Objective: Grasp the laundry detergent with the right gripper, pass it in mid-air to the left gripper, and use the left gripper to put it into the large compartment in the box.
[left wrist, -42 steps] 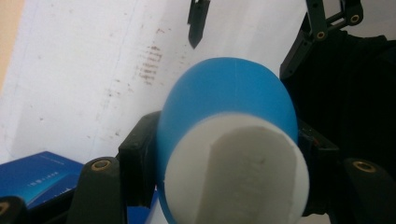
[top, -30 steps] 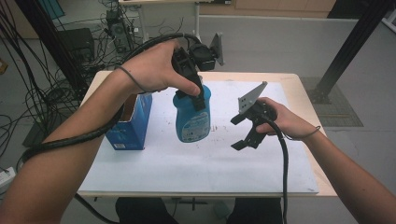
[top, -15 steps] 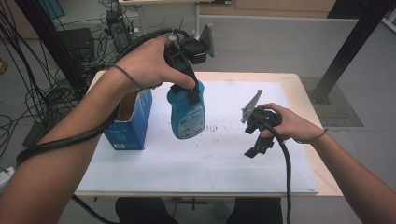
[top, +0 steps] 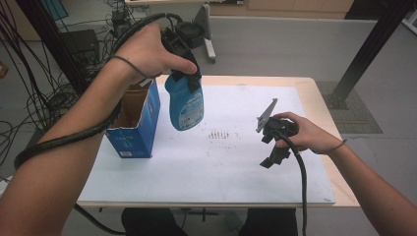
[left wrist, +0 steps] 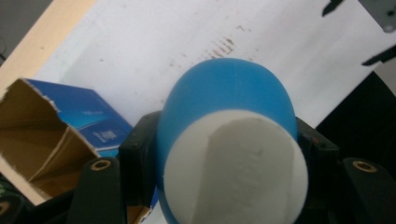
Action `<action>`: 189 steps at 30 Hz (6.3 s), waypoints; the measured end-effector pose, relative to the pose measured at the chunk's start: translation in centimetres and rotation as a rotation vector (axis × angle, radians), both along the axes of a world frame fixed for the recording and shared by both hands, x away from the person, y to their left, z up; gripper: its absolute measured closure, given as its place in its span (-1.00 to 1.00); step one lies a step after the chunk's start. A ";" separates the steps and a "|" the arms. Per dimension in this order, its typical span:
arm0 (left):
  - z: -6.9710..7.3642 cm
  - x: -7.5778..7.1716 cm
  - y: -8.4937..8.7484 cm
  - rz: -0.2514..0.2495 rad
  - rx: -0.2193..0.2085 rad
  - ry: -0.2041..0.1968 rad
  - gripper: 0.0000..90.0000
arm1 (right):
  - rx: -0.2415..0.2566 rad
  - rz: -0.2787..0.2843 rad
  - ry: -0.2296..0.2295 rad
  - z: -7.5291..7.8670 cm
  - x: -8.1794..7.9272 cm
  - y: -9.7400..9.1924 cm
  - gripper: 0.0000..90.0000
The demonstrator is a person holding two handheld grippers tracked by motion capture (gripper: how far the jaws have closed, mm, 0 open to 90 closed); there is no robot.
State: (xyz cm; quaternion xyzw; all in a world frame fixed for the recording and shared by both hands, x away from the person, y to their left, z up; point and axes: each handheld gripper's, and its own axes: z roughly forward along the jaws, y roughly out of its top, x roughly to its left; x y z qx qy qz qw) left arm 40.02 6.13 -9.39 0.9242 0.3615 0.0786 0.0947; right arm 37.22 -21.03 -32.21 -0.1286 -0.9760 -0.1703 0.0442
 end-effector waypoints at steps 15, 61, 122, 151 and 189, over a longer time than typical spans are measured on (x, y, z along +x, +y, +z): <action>2.6 3.5 3.7 0.202 -0.047 -0.026 -0.17 | 0.006 -0.022 0.000 -0.5 0.2 -0.2 -0.90; 4.0 7.2 17.1 0.773 -0.017 0.015 -0.17 | 0.038 -0.026 -0.011 -1.2 0.9 0.0 -0.90; -10.5 7.7 16.6 0.767 0.020 0.163 -0.17 | 0.048 -0.031 -0.007 -1.9 0.5 -0.1 -0.91; -14.9 7.5 16.5 0.781 0.029 0.192 -0.17 | 0.036 -0.028 -0.005 -2.0 0.4 0.4 -0.91; -17.0 7.8 16.6 0.784 0.021 0.215 -0.17 | 0.038 -0.034 0.007 -2.7 0.6 0.3 -0.91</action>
